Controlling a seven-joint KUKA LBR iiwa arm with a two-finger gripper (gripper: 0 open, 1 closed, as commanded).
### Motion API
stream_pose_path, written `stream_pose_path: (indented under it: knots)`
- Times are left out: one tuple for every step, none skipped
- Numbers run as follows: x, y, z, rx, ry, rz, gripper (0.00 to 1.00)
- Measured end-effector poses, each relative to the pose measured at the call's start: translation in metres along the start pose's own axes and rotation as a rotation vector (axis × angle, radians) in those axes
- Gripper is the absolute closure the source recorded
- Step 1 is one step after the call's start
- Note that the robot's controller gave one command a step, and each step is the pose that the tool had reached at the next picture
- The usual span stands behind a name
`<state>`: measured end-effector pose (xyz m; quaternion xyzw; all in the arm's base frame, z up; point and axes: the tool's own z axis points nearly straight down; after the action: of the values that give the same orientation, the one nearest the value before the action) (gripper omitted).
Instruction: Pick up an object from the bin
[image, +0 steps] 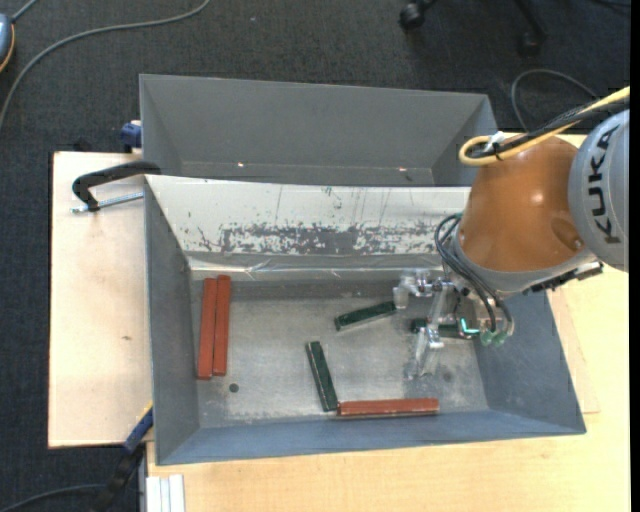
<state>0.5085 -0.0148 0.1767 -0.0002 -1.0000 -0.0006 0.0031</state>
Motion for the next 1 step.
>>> stream_pose_path:
  knots:
    - [-0.0111,0.067,0.0568,-0.003,-0.002,-0.017,0.0]
